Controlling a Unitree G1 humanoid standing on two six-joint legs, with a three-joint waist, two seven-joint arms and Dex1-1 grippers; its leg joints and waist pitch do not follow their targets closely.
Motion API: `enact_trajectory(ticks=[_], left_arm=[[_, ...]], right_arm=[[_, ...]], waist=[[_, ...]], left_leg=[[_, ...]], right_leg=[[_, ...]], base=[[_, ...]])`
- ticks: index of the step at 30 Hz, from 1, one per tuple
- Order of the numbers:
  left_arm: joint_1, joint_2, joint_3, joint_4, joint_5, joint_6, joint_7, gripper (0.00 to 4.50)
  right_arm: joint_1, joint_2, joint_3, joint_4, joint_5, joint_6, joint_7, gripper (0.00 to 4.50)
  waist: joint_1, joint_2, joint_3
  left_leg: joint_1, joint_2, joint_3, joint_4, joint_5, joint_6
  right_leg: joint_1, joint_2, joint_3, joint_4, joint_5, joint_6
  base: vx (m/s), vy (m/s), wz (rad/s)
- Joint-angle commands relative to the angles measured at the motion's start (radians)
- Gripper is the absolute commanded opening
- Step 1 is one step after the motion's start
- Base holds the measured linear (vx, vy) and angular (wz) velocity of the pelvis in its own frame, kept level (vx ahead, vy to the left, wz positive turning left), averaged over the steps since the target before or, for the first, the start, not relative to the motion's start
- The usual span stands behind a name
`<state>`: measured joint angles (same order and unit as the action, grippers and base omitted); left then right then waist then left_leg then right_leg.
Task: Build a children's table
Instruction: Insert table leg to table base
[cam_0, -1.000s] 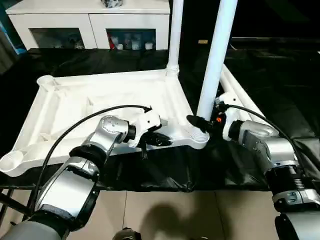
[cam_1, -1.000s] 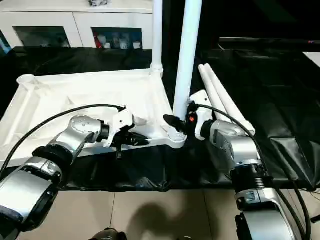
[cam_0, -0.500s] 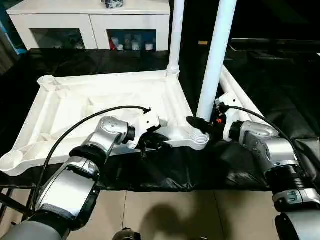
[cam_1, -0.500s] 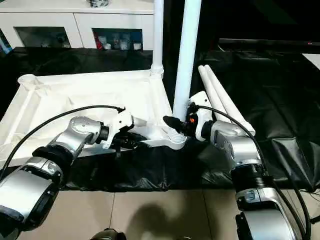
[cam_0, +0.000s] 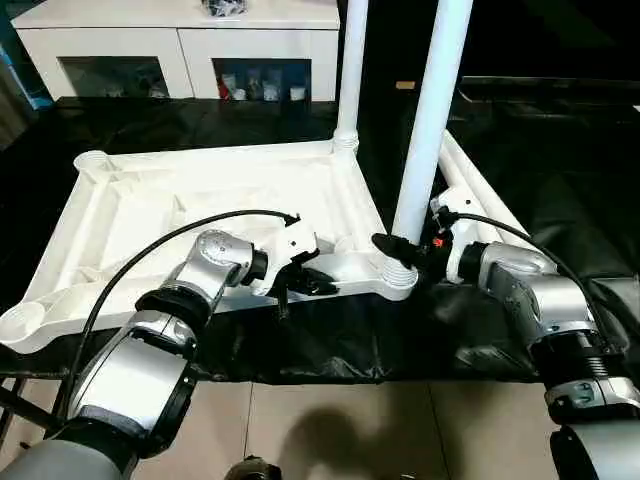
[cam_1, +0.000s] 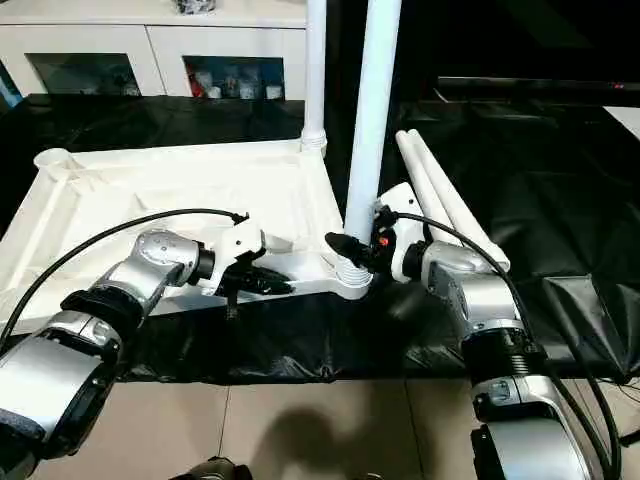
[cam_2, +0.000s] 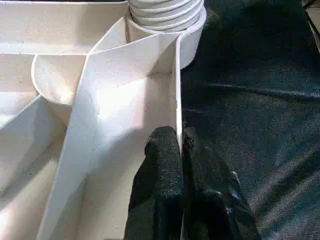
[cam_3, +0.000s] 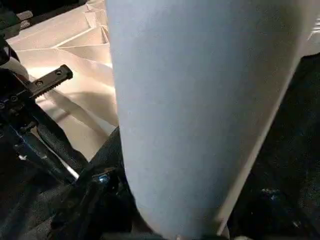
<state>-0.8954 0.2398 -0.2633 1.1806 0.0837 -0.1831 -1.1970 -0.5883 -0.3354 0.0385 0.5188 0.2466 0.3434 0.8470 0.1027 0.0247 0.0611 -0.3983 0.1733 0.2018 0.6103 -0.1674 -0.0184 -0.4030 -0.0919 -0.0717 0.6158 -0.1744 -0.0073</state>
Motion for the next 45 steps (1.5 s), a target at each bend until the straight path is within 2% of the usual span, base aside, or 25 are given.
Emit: enact_trajectory(ticks=[1,7,13,14,16,17,23,27,29,30,31,32,34,35,36,37,39,43,45], left_arm=[[0.025,-0.005,-0.007,-0.014,0.012,0.005,-0.014,0.00],[0.051,-0.011,0.000,-0.041,0.006,0.003,-0.011,0.00],[0.051,-0.012,0.011,-0.043,0.005,0.011,0.015,0.00],[0.049,-0.013,0.015,-0.043,0.005,0.015,0.025,0.00],[0.047,-0.013,0.017,-0.045,0.006,0.018,0.032,0.00],[0.045,-0.013,0.018,-0.044,0.008,0.020,0.038,0.00],[0.038,-0.015,0.021,-0.040,0.011,0.022,0.057,0.00],[0.037,-0.014,0.022,-0.040,0.012,0.021,0.057,0.00],[0.036,-0.014,0.020,-0.041,0.015,0.019,0.053,0.00],[0.036,-0.013,0.019,-0.041,0.015,0.018,0.052,0.00],[0.035,-0.011,0.017,-0.040,0.018,0.015,0.047,0.00],[0.035,-0.011,0.017,-0.040,0.018,0.015,0.047,0.00],[0.031,-0.008,0.014,-0.039,0.021,0.013,0.041,0.00],[0.031,-0.008,0.014,-0.039,0.021,0.013,0.041,0.00],[0.027,-0.005,0.013,-0.037,0.024,0.012,0.036,0.00],[0.022,-0.003,0.011,-0.036,0.026,0.012,0.033,0.00],[0.015,0.000,0.010,-0.034,0.028,0.013,0.029,0.00],[0.006,0.004,0.010,-0.032,0.028,0.013,0.022,0.00],[0.003,0.008,0.010,-0.036,0.025,0.005,0.006,0.00]], right_arm=[[0.035,0.010,-0.024,0.042,0.022,0.010,0.000,1.93],[0.088,0.032,-0.090,0.055,0.073,-0.027,-0.013,1.93],[0.142,0.062,-0.136,0.063,0.106,-0.070,-0.009,1.91],[0.156,0.072,-0.144,0.069,0.110,-0.087,-0.013,1.91],[0.169,0.079,-0.147,0.080,0.106,-0.110,-0.024,1.91],[0.180,0.081,-0.140,0.085,0.090,-0.135,-0.037,1.91],[0.211,0.085,-0.131,0.059,0.061,-0.183,-0.071,1.91],[0.219,0.078,-0.096,0.038,0.028,-0.189,-0.066,1.91],[0.212,0.070,-0.061,0.029,0.002,-0.184,-0.065,1.91],[0.208,0.067,-0.051,0.029,-0.004,-0.182,-0.062,1.91],[0.190,0.055,-0.014,0.034,-0.026,-0.172,-0.050,1.91],[0.190,0.055,-0.014,0.034,-0.026,-0.172,-0.050,1.91],[0.169,0.045,0.018,0.039,-0.048,-0.151,-0.027,1.91],[0.169,0.045,0.018,0.039,-0.048,-0.151,-0.027,1.91],[0.152,0.037,0.042,0.047,-0.061,-0.129,0.003,1.91],[0.145,0.028,0.061,0.052,-0.070,-0.123,0.031,1.91],[0.140,0.020,0.082,0.057,-0.076,-0.117,0.065,1.91],[0.136,0.017,0.101,0.064,-0.075,-0.128,0.091,1.91],[0.140,0.025,0.095,0.063,-0.066,-0.147,0.103,1.91]], waist=[[0.005,-0.007,-0.079],[0.012,-0.011,-0.080],[0.012,-0.008,-0.076],[0.011,-0.005,-0.075],[0.011,-0.007,-0.076],[0.010,-0.005,-0.074],[0.006,-0.007,-0.065],[0.004,-0.005,-0.067],[0.004,-0.002,-0.066],[0.003,-0.004,-0.065],[0.003,-0.004,-0.064],[0.001,-0.005,-0.064],[-0.002,-0.004,-0.063],[-0.003,-0.008,-0.062],[-0.004,-0.007,-0.062],[-0.007,-0.015,-0.061],[-0.005,-0.011,-0.061],[-0.005,-0.011,-0.066],[-0.003,-0.008,-0.066]], left_leg=[[0.031,0.064,-0.030,-0.075,-0.244,0.023],[0.032,0.065,-0.028,-0.076,-0.234,0.034],[0.035,0.066,-0.030,-0.082,-0.273,0.018],[0.035,0.066,-0.031,-0.083,-0.278,0.016],[0.037,0.066,-0.031,-0.085,-0.285,0.012],[0.037,0.065,-0.031,-0.086,-0.291,0.009],[0.046,0.066,-0.037,-0.094,-0.367,-0.015],[0.046,0.067,-0.038,-0.097,-0.370,-0.021],[0.046,0.066,-0.038,-0.097,-0.372,-0.021],[0.046,0.066,-0.037,-0.098,-0.378,-0.020],[0.046,0.066,-0.038,-0.097,-0.384,-0.021],[0.044,0.065,-0.039,-0.099,-0.383,-0.021],[0.048,0.066,-0.039,-0.098,-0.396,-0.025],[0.047,0.065,-0.040,-0.099,-0.398,-0.025],[0.047,0.066,-0.039,-0.099,-0.399,-0.026],[0.045,0.066,-0.038,-0.100,-0.402,-0.023],[0.047,0.067,-0.039,-0.098,-0.395,-0.021],[0.046,0.070,-0.037,-0.102,-0.391,-0.025],[0.045,0.068,-0.037,-0.102,-0.395,-0.024]], right_leg=[[0.047,-0.078,0.044,-0.072,-0.187,-0.270],[0.047,-0.078,0.044,-0.072,-0.179,-0.269],[0.044,-0.080,0.045,-0.083,-0.260,-0.247],[0.044,-0.081,0.045,-0.083,-0.264,-0.246],[0.044,-0.082,0.045,-0.086,-0.271,-0.243],[0.043,-0.081,0.046,-0.088,-0.280,-0.242],[0.037,-0.084,0.047,-0.105,-0.416,-0.202],[0.037,-0.082,0.049,-0.101,-0.375,-0.207],[0.037,-0.083,0.050,-0.101,-0.375,-0.209],[0.037,-0.083,0.050,-0.103,-0.381,-0.208],[0.036,-0.083,0.049,-0.104,-0.394,-0.207],[0.039,-0.082,0.048,-0.103,-0.399,-0.203],[0.034,-0.082,0.050,-0.106,-0.420,-0.197],[0.035,-0.082,0.049,-0.106,-0.427,-0.197],[0.035,-0.082,0.050,-0.107,-0.430,-0.196],[0.035,-0.082,0.050,-0.107,-0.434,-0.197],[0.034,-0.085,0.052,-0.107,-0.434,-0.199],[0.035,-0.081,0.052,-0.099,-0.350,-0.219],[0.037,-0.082,0.051,-0.099,-0.345,-0.223]], base=[[0.000,0.000,0.00],[0.000,0.000,0.00],[0.000,0.000,0.00],[0.000,0.000,0.00],[0.000,0.000,0.00],[0.000,0.000,0.00],[0.000,0.000,0.00],[0.000,0.000,0.00],[0.000,0.000,0.00],[0.000,0.000,0.00],[0.000,0.000,0.00],[0.000,0.000,0.00],[0.000,0.000,0.00],[0.000,0.000,0.00],[0.000,0.000,0.00],[0.000,0.000,0.00],[0.000,0.000,0.00],[0.000,0.000,0.00],[0.000,0.000,0.00]])
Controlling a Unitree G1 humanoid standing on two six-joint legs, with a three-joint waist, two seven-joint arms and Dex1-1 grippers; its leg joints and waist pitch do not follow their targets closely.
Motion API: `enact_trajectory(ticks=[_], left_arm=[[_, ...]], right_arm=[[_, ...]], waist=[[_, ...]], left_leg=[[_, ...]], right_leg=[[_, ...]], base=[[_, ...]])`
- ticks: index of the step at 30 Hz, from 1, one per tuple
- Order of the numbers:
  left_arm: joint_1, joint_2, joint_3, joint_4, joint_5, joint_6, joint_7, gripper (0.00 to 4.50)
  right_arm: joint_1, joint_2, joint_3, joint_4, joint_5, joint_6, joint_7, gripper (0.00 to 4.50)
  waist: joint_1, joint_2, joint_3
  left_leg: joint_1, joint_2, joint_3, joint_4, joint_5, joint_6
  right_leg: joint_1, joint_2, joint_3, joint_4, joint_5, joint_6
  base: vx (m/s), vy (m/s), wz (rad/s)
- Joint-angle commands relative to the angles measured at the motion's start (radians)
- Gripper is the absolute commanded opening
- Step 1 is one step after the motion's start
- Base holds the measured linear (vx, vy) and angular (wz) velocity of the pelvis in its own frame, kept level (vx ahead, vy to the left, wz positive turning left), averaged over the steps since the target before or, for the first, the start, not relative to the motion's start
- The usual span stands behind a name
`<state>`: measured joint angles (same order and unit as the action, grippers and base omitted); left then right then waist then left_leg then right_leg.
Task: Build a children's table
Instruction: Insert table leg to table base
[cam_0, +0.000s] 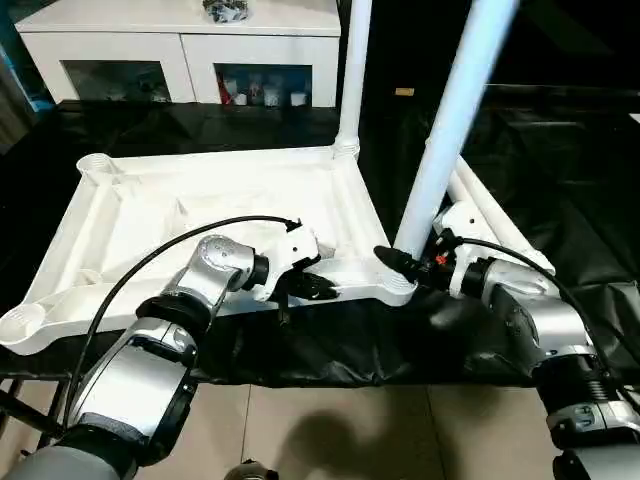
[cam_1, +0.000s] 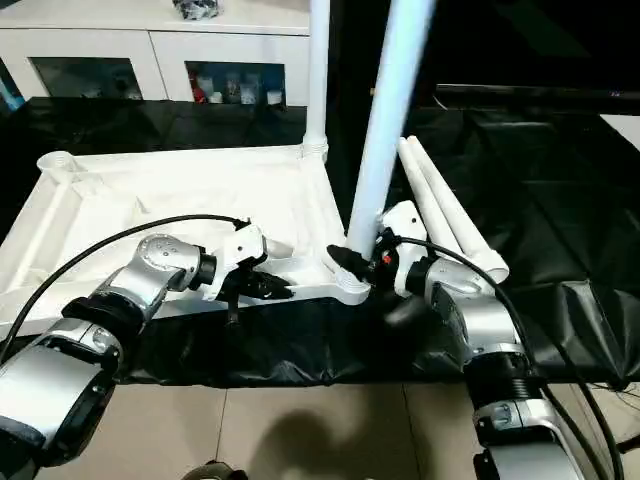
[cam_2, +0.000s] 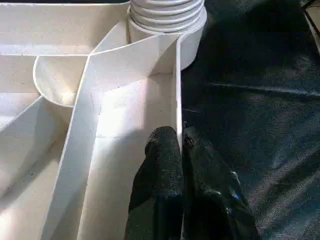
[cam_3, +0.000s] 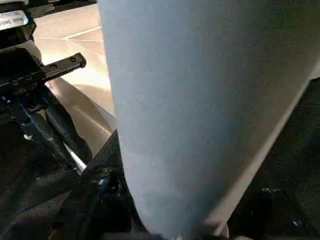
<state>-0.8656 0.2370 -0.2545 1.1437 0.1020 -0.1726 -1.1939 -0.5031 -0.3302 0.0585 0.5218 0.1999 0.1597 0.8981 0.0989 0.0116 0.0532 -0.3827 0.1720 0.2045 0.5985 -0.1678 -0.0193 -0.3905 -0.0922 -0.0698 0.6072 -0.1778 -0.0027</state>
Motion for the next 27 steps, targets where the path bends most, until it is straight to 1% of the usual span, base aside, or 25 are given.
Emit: enact_trajectory(ticks=[1,4,5,6,9,10,11,12,13,14,15,17,18,19,22,23,24,25,26,27], left_arm=[[-0.027,0.010,0.002,0.001,0.007,-0.005,0.002,0.00],[-0.025,0.012,0.008,-0.005,-0.006,-0.024,-0.034,0.00],[-0.023,0.016,0.011,-0.010,-0.014,-0.042,-0.073,0.00],[-0.023,0.016,0.011,-0.010,-0.014,-0.043,-0.074,0.00],[-0.023,0.023,0.013,-0.014,-0.027,-0.054,-0.140,0.00],[-0.023,0.024,0.013,-0.015,-0.027,-0.055,-0.146,0.00],[-0.024,0.030,0.009,-0.019,-0.031,-0.056,-0.187,0.00],[-0.024,0.030,0.009,-0.019,-0.031,-0.056,-0.187,0.00],[-0.025,0.033,0.007,-0.020,-0.030,-0.057,-0.201,0.00],[-0.028,0.038,0.005,-0.021,-0.028,-0.055,-0.221,0.00],[-0.031,0.040,0.005,-0.021,-0.028,-0.055,-0.225,0.00],[-0.035,0.043,0.009,-0.019,-0.027,-0.055,-0.231,0.00],[-0.036,0.043,0.012,-0.018,-0.028,-0.052,-0.227,0.00],[-0.037,0.044,0.013,-0.018,-0.028,-0.051,-0.225,0.00],[-0.040,0.041,0.031,-0.017,-0.033,-0.034,-0.200,0.00],[-0.043,0.037,0.041,-0.017,-0.037,-0.017,-0.173,0.00],[-0.046,0.034,0.048,-0.017,-0.039,-0.007,-0.156,0.00],[-0.046,0.033,0.049,-0.017,-0.039,-0.005,-0.151,0.00],[-0.055,0.024,0.066,-0.016,-0.044,0.023,-0.097,0.00],[-0.055,0.024,0.066,-0.016,-0.044,0.023,-0.097,0.00]], right_arm=[[0.055,0.019,0.075,0.060,-0.019,0.036,0.052,1.91],[0.063,0.028,0.063,0.051,0.000,0.029,0.074,1.91],[0.070,0.030,0.062,0.041,0.011,0.022,0.101,1.91],[0.071,0.030,0.062,0.041,0.011,0.022,0.102,1.91],[0.087,0.024,0.077,0.020,0.024,0.016,0.160,1.91],[0.089,0.023,0.079,0.017,0.023,0.015,0.164,1.91],[0.099,0.016,0.098,0.003,0.018,0.011,0.192,1.91],[0.099,0.016,0.098,0.003,0.018,0.011,0.192,1.91],[0.104,0.013,0.107,-0.004,0.014,0.008,0.202,1.91],[0.111,0.011,0.122,-0.012,0.008,0.005,0.222,1.91],[0.113,0.010,0.129,-0.016,0.004,0.002,0.230,1.91],[0.116,0.009,0.138,-0.022,-0.002,0.000,0.246,1.91],[0.117,0.009,0.139,-0.023,-0.003,-0.002,0.247,1.91],[0.117,0.010,0.140,-0.024,-0.004,-0.003,0.247,1.91],[0.105,0.022,0.125,-0.005,-0.010,-0.014,0.226,1.91],[0.086,0.038,0.105,0.025,-0.012,-0.023,0.183,1.91],[0.074,0.047,0.093,0.043,-0.012,-0.029,0.157,1.91],[0.071,0.049,0.090,0.048,-0.013,-0.030,0.149,1.91],[0.034,0.075,0.057,0.103,-0.030,-0.049,0.046,1.91],[0.034,0.075,0.057,0.103,-0.030,-0.049,0.046,1.91]], waist=[[0.000,0.002,-0.058],[0.001,0.004,-0.058],[0.003,0.014,-0.058],[0.004,0.010,-0.060],[0.005,0.016,-0.061],[0.005,0.015,-0.060],[0.005,0.017,-0.060],[0.006,0.016,-0.060],[0.007,0.020,-0.060],[0.007,0.018,-0.059],[0.008,0.021,-0.059],[0.008,0.018,-0.059],[0.009,0.020,-0.058],[0.009,0.018,-0.058],[0.013,0.017,-0.057],[0.014,0.015,-0.057],[0.012,0.013,-0.056],[0.011,0.011,-0.055],[0.008,0.013,-0.054],[0.003,0.013,-0.053]], left_leg=[[0.030,0.070,-0.039,-0.090,-0.398,-0.022],[0.029,0.070,-0.040,-0.091,-0.399,-0.023],[0.030,0.070,-0.040,-0.091,-0.403,-0.024],[0.029,0.072,-0.040,-0.093,-0.405,-0.024],[0.029,0.073,-0.040,-0.095,-0.404,-0.025],[0.029,0.074,-0.039,-0.095,-0.407,-0.026],[0.029,0.074,-0.039,-0.096,-0.408,-0.028],[0.029,0.073,-0.038,-0.096,-0.403,-0.026],[0.029,0.075,-0.039,-0.096,-0.405,-0.029],[0.030,0.074,-0.038,-0.097,-0.409,-0.029],[0.030,0.075,-0.039,-0.098,-0.412,-0.030],[0.031,0.076,-0.039,-0.099,-0.417,-0.034],[0.032,0.076,-0.039,-0.099,-0.422,-0.037],[0.031,0.076,-0.039,-0.099,-0.424,-0.038],[0.033,0.077,-0.040,-0.100,-0.430,-0.043],[0.034,0.077,-0.039,-0.100,-0.426,-0.041],[0.032,0.077,-0.040,-0.101,-0.427,-0.044],[0.031,0.076,-0.041,-0.101,-0.430,-0.045],[0.033,0.075,-0.042,-0.100,-0.439,-0.052],[0.035,0.074,-0.045,-0.100,-0.459,-0.062]], right_leg=[[0.024,-0.081,0.049,-0.092,-0.345,-0.227],[0.025,-0.082,0.049,-0.092,-0.348,-0.227],[0.026,-0.082,0.049,-0.093,-0.343,-0.229],[0.027,-0.080,0.049,-0.092,-0.326,-0.232],[0.028,-0.078,0.048,-0.085,-0.279,-0.250],[0.028,-0.078,0.048,-0.085,-0.273,-0.254],[0.029,-0.078,0.048,-0.084,-0.262,-0.261],[0.030,-0.078,0.048,-0.083,-0.257,-0.265],[0.030,-0.080,0.048,-0.083,-0.252,-0.268],[0.030,-0.079,0.048,-0.083,-0.254,-0.269],[0.030,-0.079,0.048,-0.083,-0.255,-0.269],[0.029,-0.079,0.049,-0.083,-0.257,-0.272],[0.028,-0.080,0.049,-0.083,-0.263,-0.273],[0.028,-0.081,0.049,-0.084,-0.267,-0.272],[0.026,-0.083,0.050,-0.086,-0.291,-0.266],[0.026,-0.084,0.050,-0.085,-0.295,-0.265],[0.024,-0.086,0.050,-0.086,-0.311,-0.263],[0.025,-0.086,0.050,-0.087,-0.324,-0.260],[0.021,-0.089,0.051,-0.089,-0.355,-0.257],[0.017,-0.091,0.050,-0.094,-0.399,-0.246]], base=[[0.000,0.000,0.00],[0.000,0.000,0.00],[0.000,0.000,0.00],[0.000,0.000,0.00],[0.000,0.000,0.00],[0.000,0.000,0.00],[0.000,0.000,0.00],[0.000,0.000,0.00],[0.000,0.000,0.00],[0.000,0.000,0.00],[0.000,0.000,0.00],[0.000,0.000,0.00],[0.000,0.000,0.00],[0.000,0.000,0.00],[0.000,0.000,0.00],[0.000,0.000,0.00],[0.000,0.000,0.00],[0.000,0.000,0.00],[0.000,0.000,0.00],[0.000,0.000,0.00]])
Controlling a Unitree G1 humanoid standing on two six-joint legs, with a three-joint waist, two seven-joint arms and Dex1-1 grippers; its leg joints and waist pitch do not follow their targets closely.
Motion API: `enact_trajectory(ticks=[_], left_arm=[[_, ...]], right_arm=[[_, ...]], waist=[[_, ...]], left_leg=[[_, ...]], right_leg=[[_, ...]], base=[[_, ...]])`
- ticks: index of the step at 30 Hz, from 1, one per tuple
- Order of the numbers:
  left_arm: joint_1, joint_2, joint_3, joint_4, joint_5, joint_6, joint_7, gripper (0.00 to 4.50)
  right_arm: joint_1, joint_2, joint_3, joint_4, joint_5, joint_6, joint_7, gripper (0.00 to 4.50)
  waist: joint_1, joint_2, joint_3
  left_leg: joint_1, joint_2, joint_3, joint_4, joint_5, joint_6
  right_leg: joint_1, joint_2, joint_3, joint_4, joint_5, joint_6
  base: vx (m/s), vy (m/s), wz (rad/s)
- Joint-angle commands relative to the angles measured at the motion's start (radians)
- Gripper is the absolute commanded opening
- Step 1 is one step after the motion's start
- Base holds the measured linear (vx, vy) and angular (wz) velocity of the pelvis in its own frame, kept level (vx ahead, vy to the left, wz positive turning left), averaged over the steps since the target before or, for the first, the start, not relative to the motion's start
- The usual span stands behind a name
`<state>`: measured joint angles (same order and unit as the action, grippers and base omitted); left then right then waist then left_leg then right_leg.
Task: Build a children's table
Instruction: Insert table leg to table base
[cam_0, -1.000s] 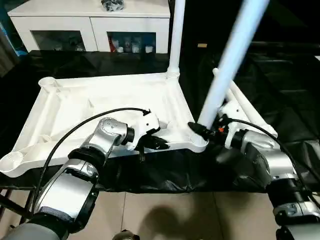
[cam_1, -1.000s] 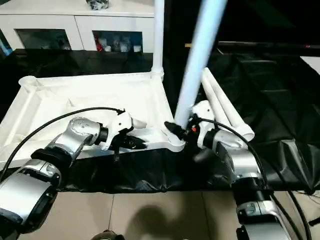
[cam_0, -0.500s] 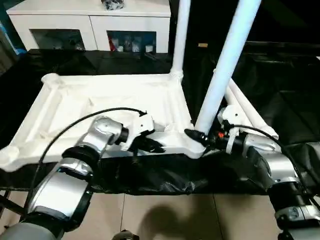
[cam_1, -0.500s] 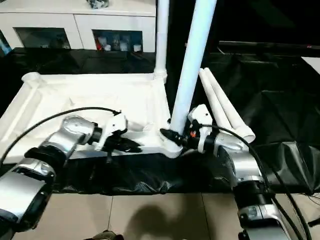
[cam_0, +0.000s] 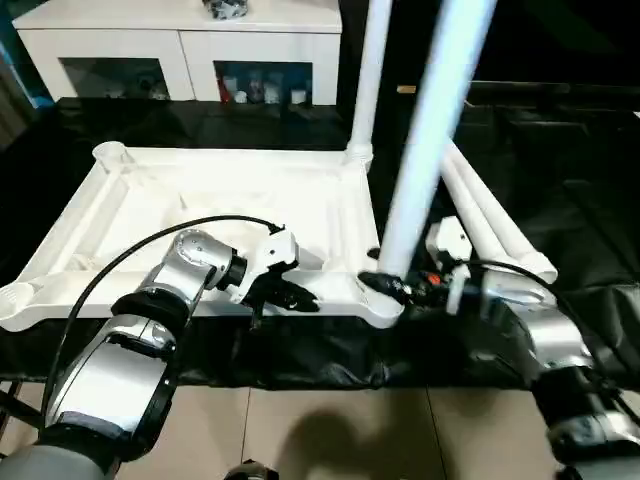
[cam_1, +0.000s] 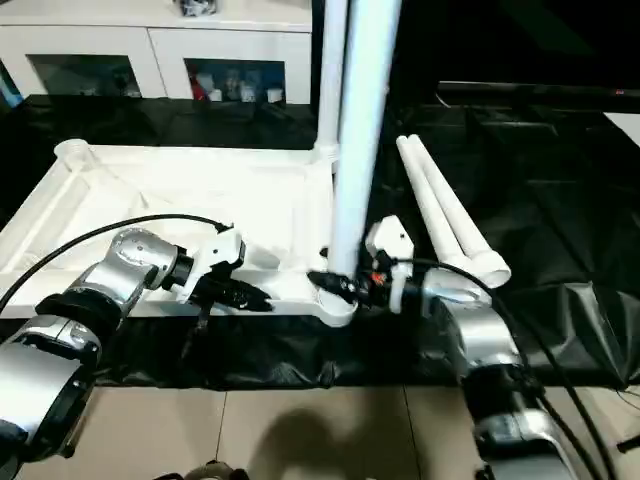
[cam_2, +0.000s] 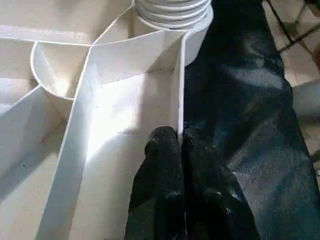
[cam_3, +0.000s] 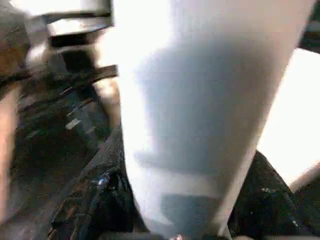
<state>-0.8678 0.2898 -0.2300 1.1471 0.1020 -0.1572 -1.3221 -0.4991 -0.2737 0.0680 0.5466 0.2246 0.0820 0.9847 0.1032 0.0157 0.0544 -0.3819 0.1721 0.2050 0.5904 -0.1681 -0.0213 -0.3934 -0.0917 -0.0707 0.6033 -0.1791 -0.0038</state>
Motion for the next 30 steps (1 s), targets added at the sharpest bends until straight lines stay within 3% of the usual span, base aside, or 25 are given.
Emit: enact_trajectory(ticks=[1,2,4,5,7,8,9,10,11,12,13,14,18,21,25,29,30], left_arm=[[-0.061,-0.037,0.051,-0.015,-0.043,0.029,0.090,0.00],[-0.071,-0.046,0.059,-0.010,-0.039,0.050,0.153,0.00],[-0.076,-0.052,0.064,-0.009,-0.037,0.061,0.191,0.00],[-0.087,-0.075,0.081,-0.015,-0.040,0.099,0.278,0.00],[-0.090,-0.084,0.087,-0.019,-0.043,0.114,0.309,0.00],[-0.102,-0.125,0.118,-0.037,-0.050,0.165,0.458,0.00],[-0.104,-0.137,0.124,-0.047,-0.044,0.171,0.511,0.00],[-0.100,-0.146,0.116,-0.058,-0.029,0.162,0.541,0.00],[-0.096,-0.149,0.107,-0.065,-0.017,0.152,0.550,0.00],[-0.089,-0.153,0.107,-0.068,-0.020,0.149,0.540,0.00],[-0.086,-0.156,0.108,-0.070,-0.026,0.151,0.533,0.00],[-0.081,-0.157,0.106,-0.071,-0.027,0.142,0.528,0.00],[-0.056,-0.135,0.097,-0.084,-0.020,0.108,0.477,0.00],[-0.036,-0.119,0.087,-0.101,-0.022,0.071,0.405,0.00],[-0.005,-0.099,0.060,-0.141,-0.040,0.039,0.271,0.00],[0.008,-0.070,0.033,-0.144,-0.034,-0.001,0.169,0.00],[0.007,-0.061,0.027,-0.140,-0.029,-0.011,0.145,0.00]], right_arm=[[0.003,0.035,0.023,0.120,-0.065,0.018,-0.122,1.91],[-0.027,0.052,-0.003,0.166,-0.072,0.009,-0.208,1.91],[-0.042,0.061,-0.016,0.189,-0.074,0.003,-0.249,1.91],[-0.065,0.073,-0.037,0.225,-0.076,-0.009,-0.316,1.91],[-0.072,0.077,-0.042,0.237,-0.078,-0.011,-0.339,1.91],[-0.090,0.097,-0.062,0.269,-0.080,-0.031,-0.411,1.91],[-0.095,0.106,-0.066,0.277,-0.081,-0.038,-0.426,1.91],[-0.098,0.113,-0.067,0.286,-0.082,-0.050,-0.429,1.91],[-0.099,0.116,-0.067,0.292,-0.084,-0.059,-0.426,1.91],[-0.097,0.118,-0.066,0.293,-0.086,-0.063,-0.424,1.91],[-0.098,0.119,-0.067,0.298,-0.088,-0.067,-0.427,1.91],[-0.095,0.117,-0.066,0.299,-0.091,-0.075,-0.422,1.91],[-0.071,0.095,-0.070,0.287,-0.079,-0.093,-0.380,1.91],[-0.052,0.073,-0.071,0.278,-0.070,-0.072,-0.331,1.91],[-0.045,0.047,-0.072,0.283,-0.077,-0.080,-0.304,1.91],[-0.065,0.029,-0.108,0.249,-0.028,-0.057,-0.250,1.91],[-0.069,0.019,-0.110,0.230,-0.012,-0.034,-0.213,1.91]], waist=[[-0.003,0.002,-0.053],[-0.008,0.007,-0.053],[-0.017,0.007,-0.055],[-0.017,0.002,-0.056],[-0.016,0.004,-0.057],[-0.017,-0.002,-0.058],[-0.013,0.002,-0.059],[-0.012,-0.005,-0.060],[-0.011,-0.004,-0.060],[-0.012,-0.004,-0.063],[-0.012,-0.004,-0.069],[-0.016,0.002,-0.069],[-0.016,0.002,-0.070],[-0.014,-0.002,-0.067],[-0.010,0.002,-0.065],[-0.011,0.002,-0.066],[-0.009,-0.005,-0.067]], left_leg=[[0.034,0.073,-0.047,-0.092,-0.461,-0.061],[0.033,0.073,-0.049,-0.093,-0.460,-0.067],[0.032,0.071,-0.051,-0.095,-0.461,-0.071],[0.032,0.071,-0.049,-0.094,-0.452,-0.067],[0.035,0.070,-0.045,-0.091,-0.433,-0.059],[0.031,0.068,-0.040,-0.089,-0.414,-0.046],[0.034,0.069,-0.040,-0.087,-0.397,-0.043],[0.032,0.068,-0.038,-0.085,-0.378,-0.030],[0.027,0.066,-0.038,-0.084,-0.364,-0.021],[0.017,0.065,-0.039,-0.085,-0.328,-0.003],[0.018,0.065,-0.036,-0.081,-0.293,0.017],[0.009,0.063,-0.039,-0.080,-0.267,0.026],[0.014,0.062,-0.030,-0.073,-0.219,0.069],[0.015,0.066,-0.031,-0.076,-0.232,0.069],[0.024,0.070,-0.028,-0.080,-0.272,0.038],[0.022,0.071,-0.028,-0.082,-0.280,0.034],[0.022,0.072,-0.027,-0.080,-0.266,0.038]], right_leg=[[0.021,-0.091,0.051,-0.093,-0.419,-0.235],[0.018,-0.091,0.052,-0.093,-0.432,-0.225],[0.020,-0.087,0.049,-0.095,-0.428,-0.211],[0.019,-0.087,0.050,-0.096,-0.411,-0.213],[0.017,-0.085,0.052,-0.094,-0.365,-0.229],[0.018,-0.084,0.053,-0.092,-0.337,-0.236],[0.019,-0.084,0.052,-0.090,-0.320,-0.242],[0.022,-0.083,0.051,-0.091,-0.301,-0.243],[0.025,-0.083,0.051,-0.089,-0.288,-0.242],[0.035,-0.082,0.049,-0.083,-0.254,-0.235],[0.034,-0.080,0.050,-0.077,-0.188,-0.244],[0.041,-0.080,0.049,-0.071,-0.150,-0.249],[0.043,-0.076,0.045,-0.072,-0.084,-0.278],[0.044,-0.074,0.043,-0.075,-0.116,-0.276],[0.036,-0.074,0.046,-0.078,-0.179,-0.275],[0.037,-0.073,0.046,-0.076,-0.177,-0.273],[0.039,-0.073,0.046,-0.072,-0.161,-0.276]], base=[[0.000,0.000,0.00],[0.000,0.000,0.00],[0.000,0.000,0.00],[0.000,0.000,0.00],[0.000,0.000,0.00],[0.000,0.000,0.00],[0.000,0.000,0.00],[0.000,0.000,0.00],[0.000,0.000,0.00],[0.000,0.000,0.00],[0.000,0.000,0.00],[0.000,0.000,0.00],[0.000,0.000,0.00],[0.000,0.000,0.00],[0.000,0.000,0.00],[0.000,0.000,0.00],[0.000,0.000,0.00]])
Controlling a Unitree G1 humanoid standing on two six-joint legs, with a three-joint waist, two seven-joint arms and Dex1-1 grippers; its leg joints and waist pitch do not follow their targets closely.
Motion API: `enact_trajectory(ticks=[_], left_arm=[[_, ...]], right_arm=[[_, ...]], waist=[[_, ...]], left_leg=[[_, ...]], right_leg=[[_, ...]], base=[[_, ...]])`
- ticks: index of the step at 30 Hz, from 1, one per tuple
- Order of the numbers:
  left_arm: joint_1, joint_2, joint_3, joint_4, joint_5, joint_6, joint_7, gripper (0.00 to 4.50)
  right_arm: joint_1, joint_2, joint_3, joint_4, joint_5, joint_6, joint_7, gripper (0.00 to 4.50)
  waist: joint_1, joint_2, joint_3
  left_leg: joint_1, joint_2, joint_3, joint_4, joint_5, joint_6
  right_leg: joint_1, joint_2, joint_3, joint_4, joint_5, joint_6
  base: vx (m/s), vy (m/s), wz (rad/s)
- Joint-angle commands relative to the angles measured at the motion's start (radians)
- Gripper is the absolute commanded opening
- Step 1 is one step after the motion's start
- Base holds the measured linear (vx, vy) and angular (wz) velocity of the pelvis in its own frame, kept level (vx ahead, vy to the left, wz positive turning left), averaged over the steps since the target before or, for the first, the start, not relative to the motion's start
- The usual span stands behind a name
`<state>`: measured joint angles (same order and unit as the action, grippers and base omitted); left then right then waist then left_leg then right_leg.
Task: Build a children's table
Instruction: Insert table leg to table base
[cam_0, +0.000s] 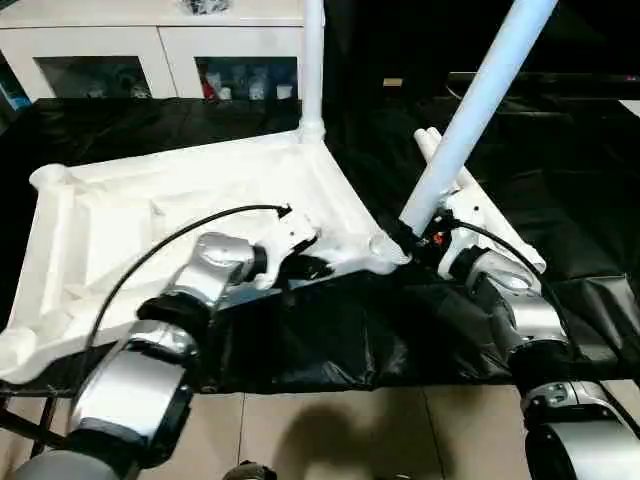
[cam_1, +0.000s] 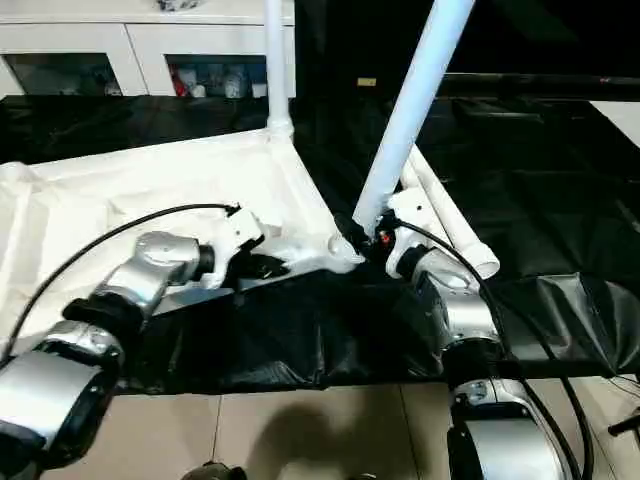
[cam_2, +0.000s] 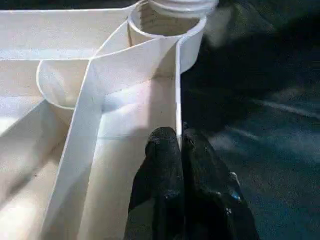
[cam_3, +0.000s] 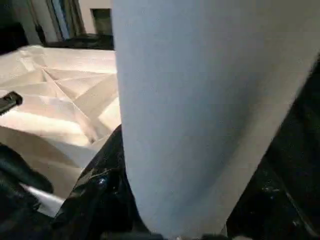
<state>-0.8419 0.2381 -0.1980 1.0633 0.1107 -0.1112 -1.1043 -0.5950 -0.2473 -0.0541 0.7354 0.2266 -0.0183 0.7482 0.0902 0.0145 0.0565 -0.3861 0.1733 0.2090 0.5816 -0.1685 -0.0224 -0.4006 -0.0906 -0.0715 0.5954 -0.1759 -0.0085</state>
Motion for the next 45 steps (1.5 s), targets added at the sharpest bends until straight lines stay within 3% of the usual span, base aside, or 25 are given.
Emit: enact_trajectory(ticks=[1,8,14,20,35,45], left_arm=[[-0.019,-0.009,-0.005,-0.056,-0.038,-0.058,-0.074,0.00],[-0.028,0.004,-0.001,-0.055,-0.042,-0.067,-0.128,0.00],[-0.028,-0.005,0.002,-0.048,-0.048,-0.072,-0.151,0.00],[-0.030,-0.006,0.003,-0.043,-0.044,-0.073,-0.158,0.00],[-0.039,-0.008,0.009,-0.027,-0.041,-0.068,-0.153,0.00],[-0.042,-0.009,0.010,-0.019,-0.038,-0.069,-0.151,0.00]], right_arm=[[0.027,-0.008,0.013,0.040,-0.013,0.069,0.027,1.91],[0.051,-0.051,0.088,-0.004,-0.010,0.174,0.197,1.91],[0.048,-0.025,0.057,-0.025,0.029,0.210,0.186,1.91],[0.060,-0.015,0.070,-0.055,0.025,0.247,0.201,1.91],[0.100,0.000,0.059,-0.129,0.069,0.335,0.203,1.91],[0.096,0.008,0.046,-0.163,0.086,0.355,0.196,1.91]], waist=[[0.006,0.000,-0.071],[0.016,-0.007,-0.070],[0.023,-0.005,-0.070],[0.024,-0.004,-0.073],[0.027,-0.001,-0.072],[0.028,0.000,-0.074]], left_leg=[[0.026,0.071,-0.030,-0.070,-0.246,0.043],[0.023,0.070,-0.027,-0.064,-0.208,0.068],[0.027,0.072,-0.029,-0.068,-0.231,0.040],[0.025,0.070,-0.029,-0.065,-0.205,0.046],[0.028,0.071,-0.030,-0.068,-0.231,0.025],[0.027,0.070,-0.030,-0.065,-0.214,0.029]], right_leg=[[0.045,-0.074,0.047,-0.060,-0.138,-0.277],[0.047,-0.077,0.045,-0.058,-0.116,-0.285],[0.043,-0.079,0.047,-0.061,-0.165,-0.274],[0.046,-0.078,0.045,-0.055,-0.113,-0.280],[0.045,-0.079,0.045,-0.058,-0.137,-0.276],[0.046,-0.079,0.045,-0.056,-0.114,-0.280]], base=[[0.000,0.000,0.00],[0.000,0.000,0.00],[0.000,0.000,0.00],[0.000,0.000,0.00],[0.000,0.000,0.00],[0.000,0.000,0.00]])
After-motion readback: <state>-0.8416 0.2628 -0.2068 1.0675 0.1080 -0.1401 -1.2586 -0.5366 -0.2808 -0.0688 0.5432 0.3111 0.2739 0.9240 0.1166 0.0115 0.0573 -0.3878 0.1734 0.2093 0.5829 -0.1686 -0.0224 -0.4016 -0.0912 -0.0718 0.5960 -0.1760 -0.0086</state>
